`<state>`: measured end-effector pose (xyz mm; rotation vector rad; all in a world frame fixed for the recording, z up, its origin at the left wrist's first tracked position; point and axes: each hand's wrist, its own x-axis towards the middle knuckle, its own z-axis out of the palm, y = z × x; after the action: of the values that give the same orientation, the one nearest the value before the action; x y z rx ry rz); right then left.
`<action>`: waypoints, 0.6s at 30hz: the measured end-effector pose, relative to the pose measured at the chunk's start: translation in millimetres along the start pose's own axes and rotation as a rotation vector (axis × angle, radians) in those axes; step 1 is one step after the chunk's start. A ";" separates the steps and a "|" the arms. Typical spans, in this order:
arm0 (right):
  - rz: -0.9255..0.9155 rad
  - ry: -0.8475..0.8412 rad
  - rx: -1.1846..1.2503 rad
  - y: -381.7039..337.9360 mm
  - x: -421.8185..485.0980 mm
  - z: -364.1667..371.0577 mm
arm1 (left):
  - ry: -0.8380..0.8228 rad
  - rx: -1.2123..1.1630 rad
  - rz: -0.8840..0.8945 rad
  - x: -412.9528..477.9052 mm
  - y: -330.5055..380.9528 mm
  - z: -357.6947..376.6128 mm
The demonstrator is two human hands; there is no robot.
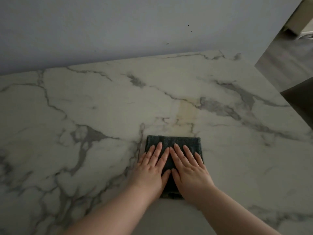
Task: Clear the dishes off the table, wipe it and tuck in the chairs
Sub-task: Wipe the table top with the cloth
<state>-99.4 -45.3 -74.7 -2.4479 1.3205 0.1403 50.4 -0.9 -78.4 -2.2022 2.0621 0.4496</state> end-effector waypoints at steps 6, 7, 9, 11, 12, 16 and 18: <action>0.016 0.011 -0.031 8.8 52.7 -21.9 | -0.002 -0.003 0.043 50.0 -10.6 -23.5; 0.034 0.014 -0.028 10.9 69.1 -27.8 | 0.017 -0.007 0.037 67.1 -15.4 -26.8; 0.063 0.015 -0.027 17.5 101.7 -35.6 | 0.022 0.004 0.016 103.6 -23.5 -36.3; 0.084 0.016 -0.026 25.9 131.8 -45.7 | 0.008 0.004 0.006 136.9 -27.5 -45.2; 0.098 0.012 -0.018 31.9 149.3 -48.1 | -0.011 0.007 0.007 156.2 -29.6 -47.6; 0.119 -0.008 -0.021 47.3 189.4 -66.2 | -0.047 -0.005 -0.008 199.2 -30.3 -66.1; 0.131 -0.011 -0.022 51.5 198.7 -68.1 | -0.059 0.009 -0.016 209.2 -30.0 -68.6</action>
<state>-36.1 -252.1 -74.6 -2.3744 1.4815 0.2023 99.6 -217.5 -74.4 -2.1710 2.0115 0.4965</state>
